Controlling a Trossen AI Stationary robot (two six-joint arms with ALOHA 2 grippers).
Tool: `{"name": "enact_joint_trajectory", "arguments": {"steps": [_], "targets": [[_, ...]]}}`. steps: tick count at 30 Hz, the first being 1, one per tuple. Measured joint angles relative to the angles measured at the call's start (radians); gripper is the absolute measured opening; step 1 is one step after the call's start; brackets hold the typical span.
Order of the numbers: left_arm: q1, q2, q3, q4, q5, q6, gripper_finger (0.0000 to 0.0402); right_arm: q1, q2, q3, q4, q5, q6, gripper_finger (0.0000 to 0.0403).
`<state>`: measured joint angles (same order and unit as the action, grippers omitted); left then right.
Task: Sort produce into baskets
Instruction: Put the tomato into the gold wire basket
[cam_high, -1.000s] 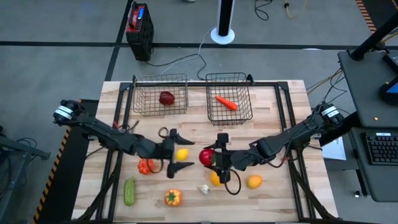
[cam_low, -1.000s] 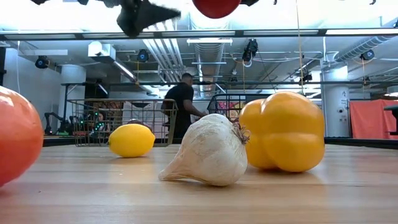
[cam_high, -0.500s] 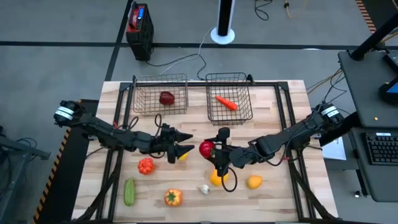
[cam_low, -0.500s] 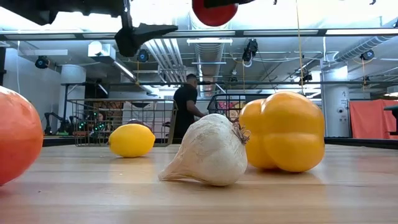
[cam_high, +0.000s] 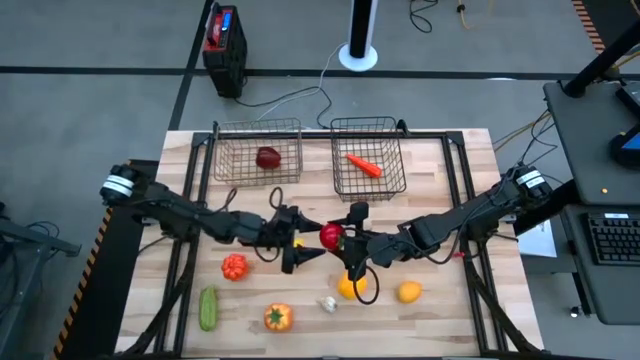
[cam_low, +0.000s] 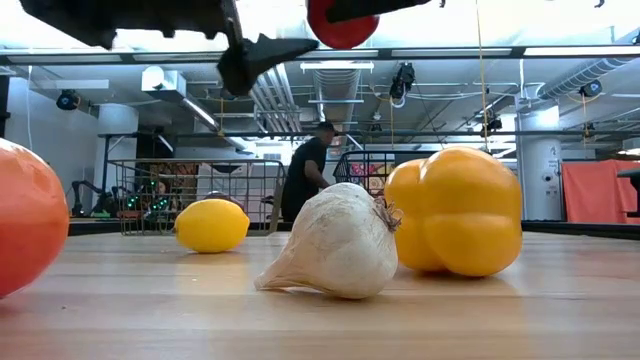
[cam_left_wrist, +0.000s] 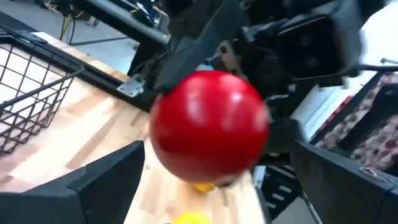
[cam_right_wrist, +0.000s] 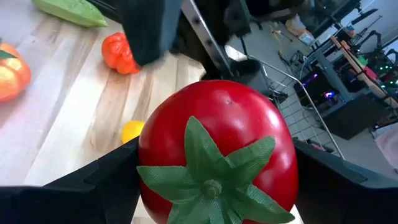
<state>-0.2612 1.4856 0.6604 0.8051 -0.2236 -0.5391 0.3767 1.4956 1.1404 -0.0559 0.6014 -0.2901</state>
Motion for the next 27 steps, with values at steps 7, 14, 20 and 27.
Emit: {"name": "enact_joint_trajectory", "arguments": {"steps": [7, 14, 20, 27], "targets": [[0.046, 0.074, 0.070, -0.001, 0.131, 0.081, 0.0386, 0.001, 0.000, 0.000, -0.005, -0.036, 0.009, 0.0325], [0.069, 0.143, 0.128, 0.022, 0.279, 0.186, 0.0386, 0.002, 0.000, 0.000, -0.009, -0.080, 0.017, 0.0325], [0.076, 0.204, 0.190, 0.031, 0.333, 0.221, 0.0386, 0.000, 0.000, 0.000, -0.016, -0.132, 0.018, 0.0325], [0.076, 0.227, 0.201, 0.053, 0.344, 0.217, 0.0357, 0.000, 0.000, 0.000, -0.012, -0.135, 0.017, 0.0325]]}}
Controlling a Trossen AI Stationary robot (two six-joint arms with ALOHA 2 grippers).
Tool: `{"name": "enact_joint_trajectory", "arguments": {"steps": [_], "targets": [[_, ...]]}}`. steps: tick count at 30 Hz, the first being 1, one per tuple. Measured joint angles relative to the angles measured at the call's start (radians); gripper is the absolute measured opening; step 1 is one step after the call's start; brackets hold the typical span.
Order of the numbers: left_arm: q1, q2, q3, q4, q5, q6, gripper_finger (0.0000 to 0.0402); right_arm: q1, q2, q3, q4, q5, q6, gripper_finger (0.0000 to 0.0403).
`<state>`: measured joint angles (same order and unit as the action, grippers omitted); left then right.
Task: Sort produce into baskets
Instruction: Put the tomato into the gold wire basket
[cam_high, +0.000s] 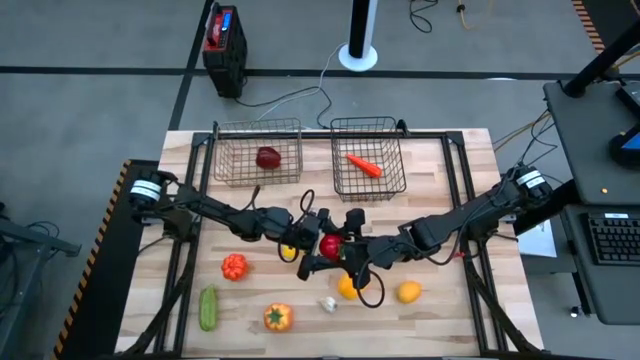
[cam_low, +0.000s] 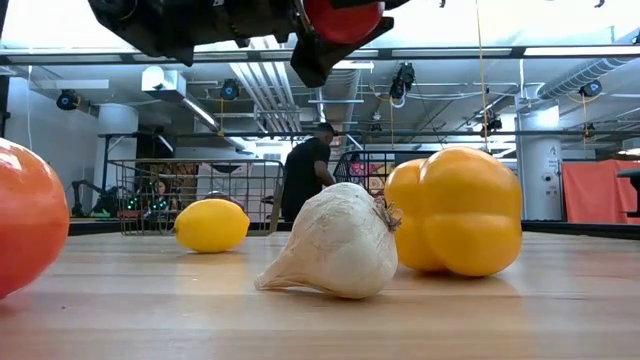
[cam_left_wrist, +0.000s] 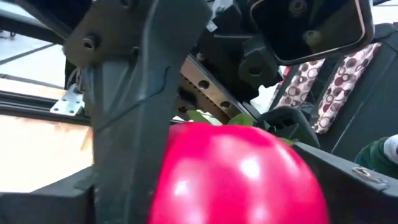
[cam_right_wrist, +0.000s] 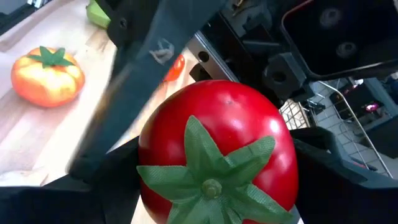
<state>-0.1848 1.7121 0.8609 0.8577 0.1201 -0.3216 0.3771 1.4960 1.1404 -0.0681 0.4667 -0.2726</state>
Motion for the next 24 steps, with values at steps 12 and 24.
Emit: {"name": "enact_joint_trajectory", "arguments": {"steps": [12, 24], "targets": [[0.000, -0.002, -0.004, 0.017, -0.006, -0.038, 0.0287, 0.000, 0.000, 0.001, 0.000, -0.005, 0.020, 0.0338], [0.037, -0.010, -0.005, -0.003, -0.001, -0.084, 0.0303, -0.001, -0.002, 0.001, -0.016, 0.048, 0.055, 0.0363]]}}
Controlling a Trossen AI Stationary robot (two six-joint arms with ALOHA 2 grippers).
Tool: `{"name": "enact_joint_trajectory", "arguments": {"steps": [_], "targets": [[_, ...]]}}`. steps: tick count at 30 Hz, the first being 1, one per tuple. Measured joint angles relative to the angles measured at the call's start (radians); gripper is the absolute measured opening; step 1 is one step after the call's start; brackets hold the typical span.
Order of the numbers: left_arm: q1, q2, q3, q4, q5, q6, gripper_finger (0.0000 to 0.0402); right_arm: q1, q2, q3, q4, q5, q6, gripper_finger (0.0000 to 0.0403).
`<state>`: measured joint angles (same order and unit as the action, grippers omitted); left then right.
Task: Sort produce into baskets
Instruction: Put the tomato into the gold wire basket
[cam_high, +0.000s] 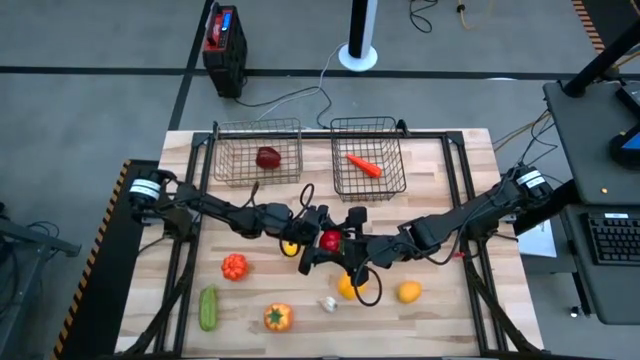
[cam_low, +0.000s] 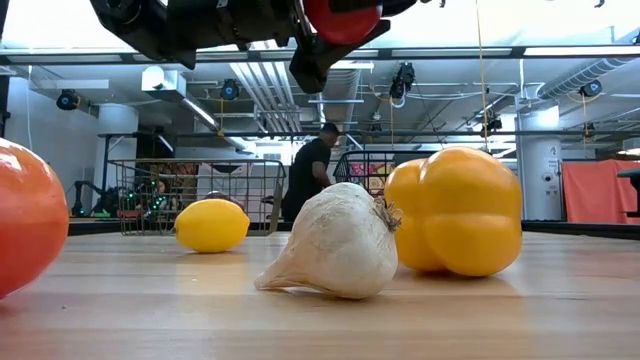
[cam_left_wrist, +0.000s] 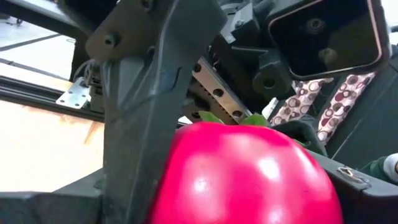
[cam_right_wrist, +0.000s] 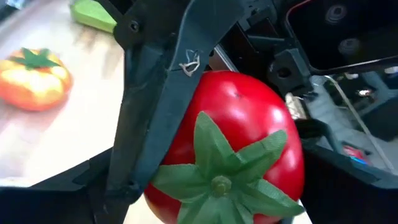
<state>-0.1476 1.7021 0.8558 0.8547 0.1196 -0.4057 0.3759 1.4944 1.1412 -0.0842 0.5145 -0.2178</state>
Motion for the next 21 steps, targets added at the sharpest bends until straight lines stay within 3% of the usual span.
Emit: {"name": "enact_joint_trajectory", "arguments": {"steps": [10, 21], "targets": [[0.044, -0.021, 0.000, -0.022, 0.000, -0.011, 0.0295, -0.003, -0.007, 0.067, -0.143, 0.054, 0.040, 0.0364], [0.048, -0.035, 0.000, -0.035, -0.006, -0.015, 0.0294, 0.000, -0.007, 0.071, -0.152, 0.173, -0.071, 0.0364]]}}
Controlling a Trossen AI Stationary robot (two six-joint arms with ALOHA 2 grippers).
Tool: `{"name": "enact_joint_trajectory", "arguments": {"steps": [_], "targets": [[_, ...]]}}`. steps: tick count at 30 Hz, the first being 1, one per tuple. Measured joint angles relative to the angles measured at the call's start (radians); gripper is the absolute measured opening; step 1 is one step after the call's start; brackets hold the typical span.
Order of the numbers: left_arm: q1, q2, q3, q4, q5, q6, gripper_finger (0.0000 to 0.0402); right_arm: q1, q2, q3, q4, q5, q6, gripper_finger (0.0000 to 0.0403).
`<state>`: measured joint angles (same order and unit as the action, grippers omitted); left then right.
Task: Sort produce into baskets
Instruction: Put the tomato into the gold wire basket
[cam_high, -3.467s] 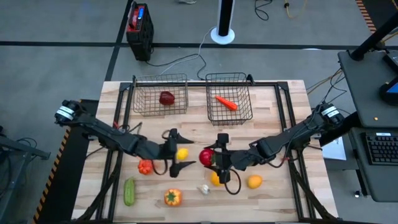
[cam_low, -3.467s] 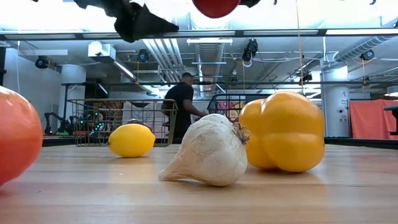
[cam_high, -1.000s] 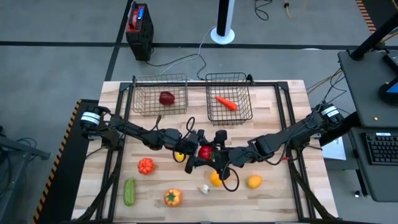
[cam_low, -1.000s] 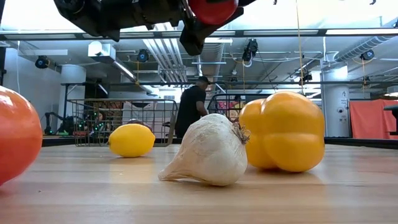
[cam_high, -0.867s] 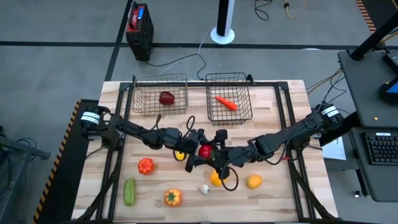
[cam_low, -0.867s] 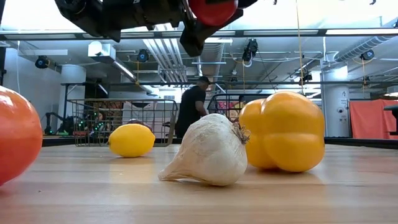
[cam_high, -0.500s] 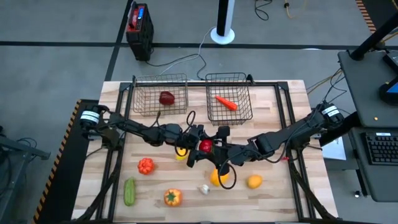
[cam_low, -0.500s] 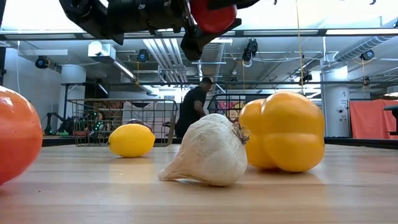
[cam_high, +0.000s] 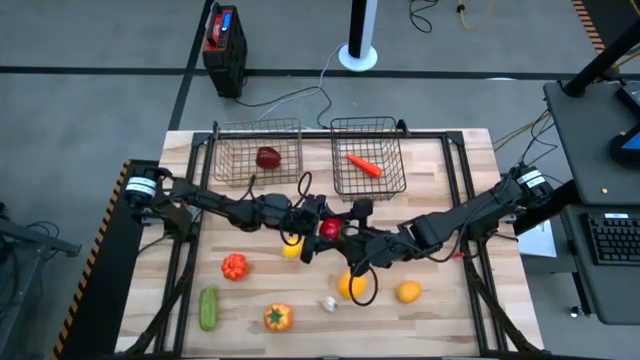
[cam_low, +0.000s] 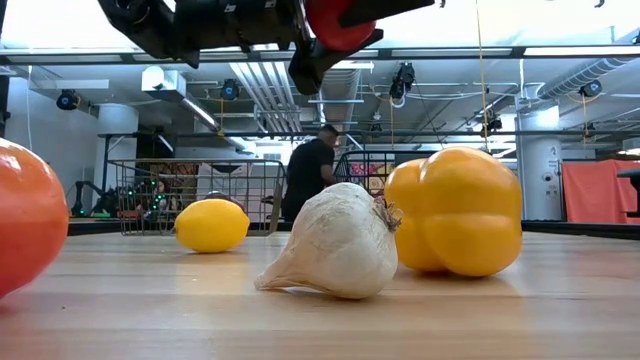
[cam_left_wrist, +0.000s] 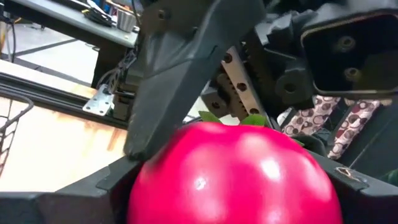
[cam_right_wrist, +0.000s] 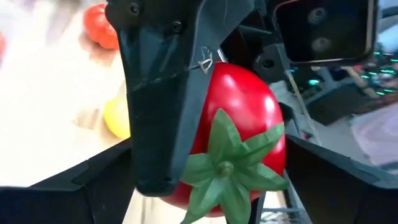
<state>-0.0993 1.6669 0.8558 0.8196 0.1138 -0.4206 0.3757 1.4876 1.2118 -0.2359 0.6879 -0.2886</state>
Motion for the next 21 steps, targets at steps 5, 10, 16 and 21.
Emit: {"name": "enact_joint_trajectory", "arguments": {"steps": [5, 10, 16, 21], "targets": [[0.017, -0.018, 0.000, -0.032, -0.003, -0.004, 0.0294, 0.000, 0.000, 0.000, 0.000, 0.042, -0.027, 0.0364], [0.059, -0.087, -0.001, -0.165, 0.001, -0.004, 0.0294, -0.001, -0.006, 0.000, -0.005, 0.051, -0.013, 0.0364], [0.093, -0.167, -0.002, -0.248, 0.002, 0.020, 0.0294, -0.002, -0.011, 0.000, -0.014, 0.058, -0.009, 0.0364], [0.140, -0.251, -0.002, -0.365, -0.043, 0.023, 0.0295, -0.002, -0.030, 0.000, -0.028, 0.089, 0.036, 0.0364]]}}
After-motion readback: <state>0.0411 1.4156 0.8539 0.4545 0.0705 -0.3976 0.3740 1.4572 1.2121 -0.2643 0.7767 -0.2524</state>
